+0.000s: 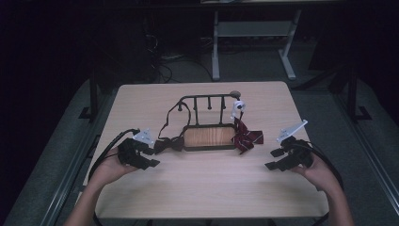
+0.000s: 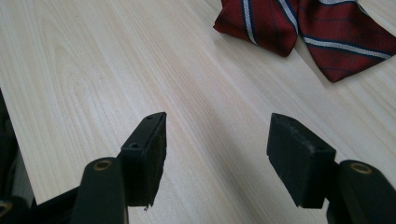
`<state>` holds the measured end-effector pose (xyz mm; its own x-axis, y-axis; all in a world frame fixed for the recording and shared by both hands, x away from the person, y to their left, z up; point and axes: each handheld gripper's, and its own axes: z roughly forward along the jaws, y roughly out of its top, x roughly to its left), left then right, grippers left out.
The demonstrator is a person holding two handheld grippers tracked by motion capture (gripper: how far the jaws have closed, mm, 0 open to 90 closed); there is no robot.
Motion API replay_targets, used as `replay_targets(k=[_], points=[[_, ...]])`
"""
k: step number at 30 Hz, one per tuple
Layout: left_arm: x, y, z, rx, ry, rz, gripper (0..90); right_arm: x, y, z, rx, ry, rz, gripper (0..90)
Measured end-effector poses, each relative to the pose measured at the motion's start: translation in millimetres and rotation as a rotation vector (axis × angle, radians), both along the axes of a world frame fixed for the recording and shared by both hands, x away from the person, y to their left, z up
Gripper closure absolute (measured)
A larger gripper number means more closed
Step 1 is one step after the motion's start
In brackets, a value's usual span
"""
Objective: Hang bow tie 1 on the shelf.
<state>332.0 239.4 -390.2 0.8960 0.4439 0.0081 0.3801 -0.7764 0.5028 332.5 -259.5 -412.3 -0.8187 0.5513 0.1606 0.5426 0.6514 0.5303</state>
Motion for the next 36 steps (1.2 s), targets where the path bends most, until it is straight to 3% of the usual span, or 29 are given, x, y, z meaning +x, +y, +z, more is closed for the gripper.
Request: replay_targets(k=[36], points=[[-16.2, -3.8, -23.5, -0.010, -0.010, 0.010, 42.1, 0.6, 0.9, -7.2, -0.011, 0.027, -0.002, 37.3]])
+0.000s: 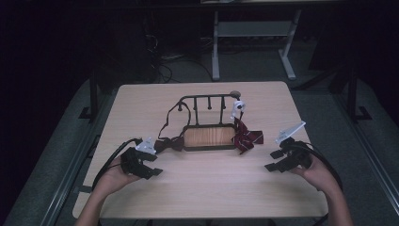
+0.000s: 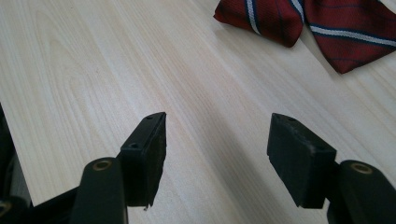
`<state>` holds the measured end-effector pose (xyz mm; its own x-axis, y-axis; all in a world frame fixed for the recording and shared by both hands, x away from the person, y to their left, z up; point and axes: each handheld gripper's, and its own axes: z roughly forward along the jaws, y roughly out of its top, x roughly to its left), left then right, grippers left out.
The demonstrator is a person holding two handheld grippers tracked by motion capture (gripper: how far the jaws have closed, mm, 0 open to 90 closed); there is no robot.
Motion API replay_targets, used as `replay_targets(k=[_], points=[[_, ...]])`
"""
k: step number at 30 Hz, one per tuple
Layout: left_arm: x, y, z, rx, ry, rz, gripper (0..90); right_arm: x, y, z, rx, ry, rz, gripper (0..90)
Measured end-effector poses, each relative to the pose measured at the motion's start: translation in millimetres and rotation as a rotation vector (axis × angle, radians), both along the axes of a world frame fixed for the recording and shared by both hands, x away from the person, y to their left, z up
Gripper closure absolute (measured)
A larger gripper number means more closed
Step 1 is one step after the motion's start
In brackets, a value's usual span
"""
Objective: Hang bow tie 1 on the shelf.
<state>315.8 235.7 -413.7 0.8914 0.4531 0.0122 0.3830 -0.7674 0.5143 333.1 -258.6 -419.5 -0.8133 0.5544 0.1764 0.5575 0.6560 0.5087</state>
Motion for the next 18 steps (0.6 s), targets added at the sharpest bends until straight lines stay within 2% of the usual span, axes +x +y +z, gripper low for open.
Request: replay_targets(k=[10, 18], points=[[-4.6, -0.9, -5.4, -0.003, -0.017, 0.007, 41.1, -0.3, 0.4, -1.0, 0.002, 0.003, 0.002, 37.2], [-11.4, -1.3, -12.5, 0.005, -0.053, 0.013, 39.5, -1.5, 3.7, -0.9, 0.001, -0.006, 0.013, 37.1]])
